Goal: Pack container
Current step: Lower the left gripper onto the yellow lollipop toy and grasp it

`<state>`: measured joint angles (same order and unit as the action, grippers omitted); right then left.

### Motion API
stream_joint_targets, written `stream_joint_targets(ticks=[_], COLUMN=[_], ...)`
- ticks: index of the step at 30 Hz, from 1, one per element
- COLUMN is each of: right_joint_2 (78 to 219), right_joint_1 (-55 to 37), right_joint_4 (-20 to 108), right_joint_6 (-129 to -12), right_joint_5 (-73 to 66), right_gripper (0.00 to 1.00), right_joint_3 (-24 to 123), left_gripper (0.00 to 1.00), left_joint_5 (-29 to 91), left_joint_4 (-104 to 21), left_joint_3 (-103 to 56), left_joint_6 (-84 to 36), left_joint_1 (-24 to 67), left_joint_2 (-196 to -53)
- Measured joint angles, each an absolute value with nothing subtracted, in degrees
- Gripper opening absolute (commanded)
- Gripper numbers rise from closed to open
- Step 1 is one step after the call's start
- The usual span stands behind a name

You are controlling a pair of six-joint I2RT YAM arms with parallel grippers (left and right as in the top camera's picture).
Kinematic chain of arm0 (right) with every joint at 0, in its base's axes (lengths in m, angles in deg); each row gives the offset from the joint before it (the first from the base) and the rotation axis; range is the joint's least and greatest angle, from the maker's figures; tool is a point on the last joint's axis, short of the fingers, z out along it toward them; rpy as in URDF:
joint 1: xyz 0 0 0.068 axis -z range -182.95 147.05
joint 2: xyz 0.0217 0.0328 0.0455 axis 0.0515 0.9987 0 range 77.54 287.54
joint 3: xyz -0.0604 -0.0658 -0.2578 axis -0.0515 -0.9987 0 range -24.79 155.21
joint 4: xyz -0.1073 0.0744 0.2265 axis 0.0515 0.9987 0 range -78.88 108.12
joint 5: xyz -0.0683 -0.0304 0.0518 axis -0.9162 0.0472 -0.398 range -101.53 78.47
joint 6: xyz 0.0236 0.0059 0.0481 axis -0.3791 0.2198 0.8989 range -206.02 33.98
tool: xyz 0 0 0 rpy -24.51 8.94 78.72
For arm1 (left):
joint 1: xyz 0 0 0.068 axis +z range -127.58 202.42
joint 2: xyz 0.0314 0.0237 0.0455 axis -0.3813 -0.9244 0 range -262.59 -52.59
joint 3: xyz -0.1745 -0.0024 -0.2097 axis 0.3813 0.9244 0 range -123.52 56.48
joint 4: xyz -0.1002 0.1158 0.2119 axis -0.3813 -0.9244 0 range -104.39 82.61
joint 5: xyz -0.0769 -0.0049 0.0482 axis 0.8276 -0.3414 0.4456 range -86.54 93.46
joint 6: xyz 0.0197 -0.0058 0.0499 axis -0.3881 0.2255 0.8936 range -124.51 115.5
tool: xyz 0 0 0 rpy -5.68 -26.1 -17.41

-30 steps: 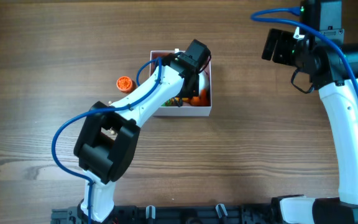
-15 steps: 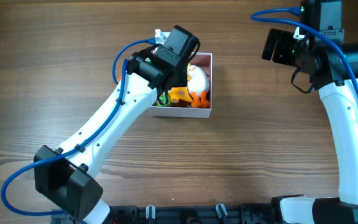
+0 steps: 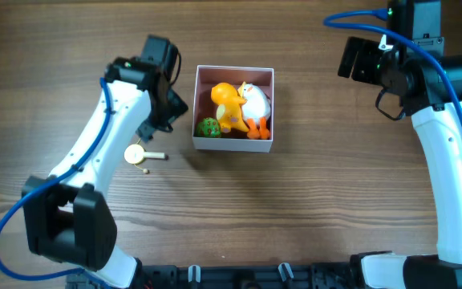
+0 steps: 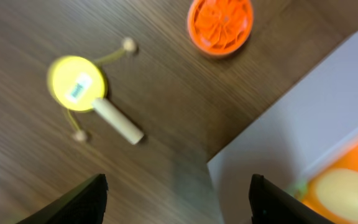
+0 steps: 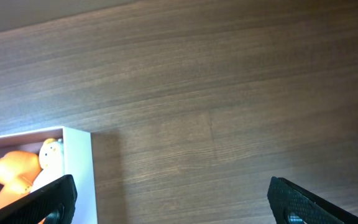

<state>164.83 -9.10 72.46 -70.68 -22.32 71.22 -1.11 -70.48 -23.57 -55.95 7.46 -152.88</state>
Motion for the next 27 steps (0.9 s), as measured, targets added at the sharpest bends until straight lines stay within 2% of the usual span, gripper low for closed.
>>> stream_joint_targets(ticks=[4, 6, 12, 23, 25, 27], right_joint_2=[164.83, 164.83, 164.83, 164.83, 164.83, 164.83], right_joint_1=[-9.1, -9.1, -9.1, -9.1, -9.1, -9.1], right_joint_4=[72.52, 72.46, 72.44, 72.44, 72.44, 72.44], right_joint_6=[-70.68, -70.68, -70.68, -70.68, -70.68, -70.68], right_joint_5=[-22.32, -22.32, -22.32, -22.32, -22.32, -22.32], right_gripper=[1.0, 1.0, 1.0, 1.0, 1.0, 1.0], right_joint_3=[71.24, 71.24, 71.24, 71.24, 71.24, 71.24], left_gripper=[0.72, 0.68, 0.71, 0.64, 0.61, 0.54], left_joint_5=[2.16, 2.95, 3.52, 3.8, 3.8, 3.8], left_joint_4=[-63.35, -61.91, -59.88, -53.23, -52.1, -50.22], left_joint_3=[-13.52, -10.67, -7.99, -1.47, -1.47, -1.43], left_joint_6=[-60.38, -63.46, -67.84, -75.88, -76.08, -76.43], left_joint_1=[8.96, 10.49, 11.46, 14.65, 15.04, 15.11], left_joint_2=[-152.95, -152.95, -152.95, -152.95, -152.95, -152.95])
